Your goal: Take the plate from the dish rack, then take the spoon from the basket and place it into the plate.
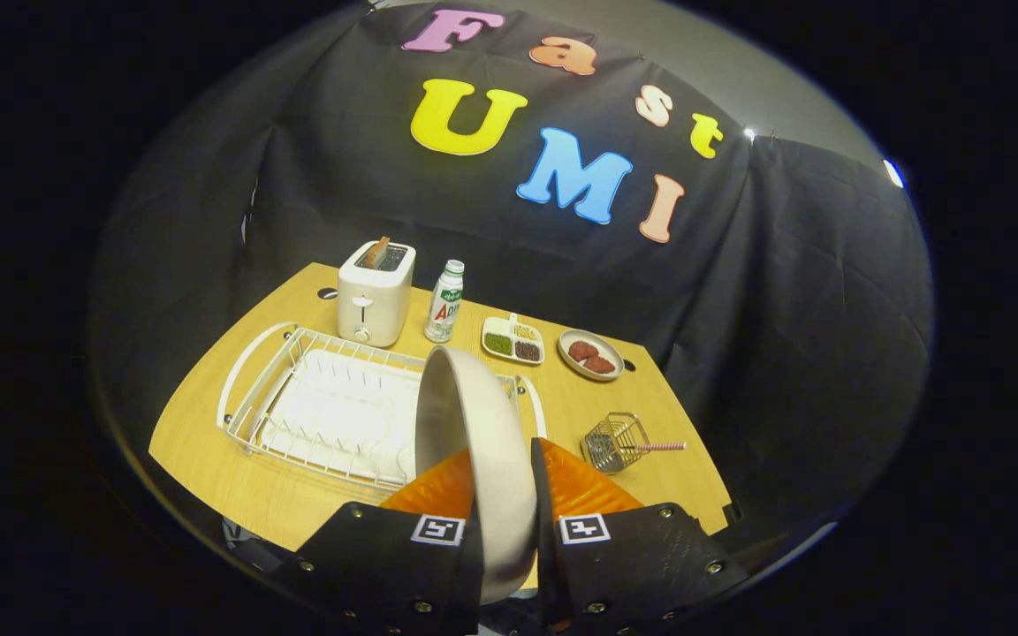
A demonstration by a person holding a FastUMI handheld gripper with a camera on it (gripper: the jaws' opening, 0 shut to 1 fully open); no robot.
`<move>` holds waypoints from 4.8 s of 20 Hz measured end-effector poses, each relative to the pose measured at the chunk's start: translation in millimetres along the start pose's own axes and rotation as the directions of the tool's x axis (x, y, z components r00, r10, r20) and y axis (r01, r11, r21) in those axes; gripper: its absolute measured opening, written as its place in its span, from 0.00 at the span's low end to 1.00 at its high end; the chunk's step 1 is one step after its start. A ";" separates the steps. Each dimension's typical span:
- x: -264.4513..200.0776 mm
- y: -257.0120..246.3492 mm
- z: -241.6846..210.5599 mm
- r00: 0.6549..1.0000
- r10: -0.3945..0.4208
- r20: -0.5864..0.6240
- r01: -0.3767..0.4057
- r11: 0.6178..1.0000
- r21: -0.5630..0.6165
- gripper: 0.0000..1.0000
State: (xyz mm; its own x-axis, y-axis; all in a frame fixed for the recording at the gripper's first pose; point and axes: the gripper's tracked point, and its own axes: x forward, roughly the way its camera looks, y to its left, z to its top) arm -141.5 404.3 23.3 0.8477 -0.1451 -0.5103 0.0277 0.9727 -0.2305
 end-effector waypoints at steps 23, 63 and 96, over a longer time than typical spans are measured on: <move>39.8 32.1 -173.4 0.856 0.392 -0.337 -0.076 0.740 0.668 0.25; 93.7 -38.6 -156.1 0.925 0.289 -0.248 -0.003 0.657 0.753 0.29; 238.4 -236.2 -108.6 0.956 -0.060 -0.287 0.289 0.366 0.885 0.29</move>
State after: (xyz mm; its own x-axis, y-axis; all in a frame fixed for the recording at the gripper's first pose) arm -3.5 120.3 -133.9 0.6565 -0.2492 -0.7120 0.7237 0.4744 0.5012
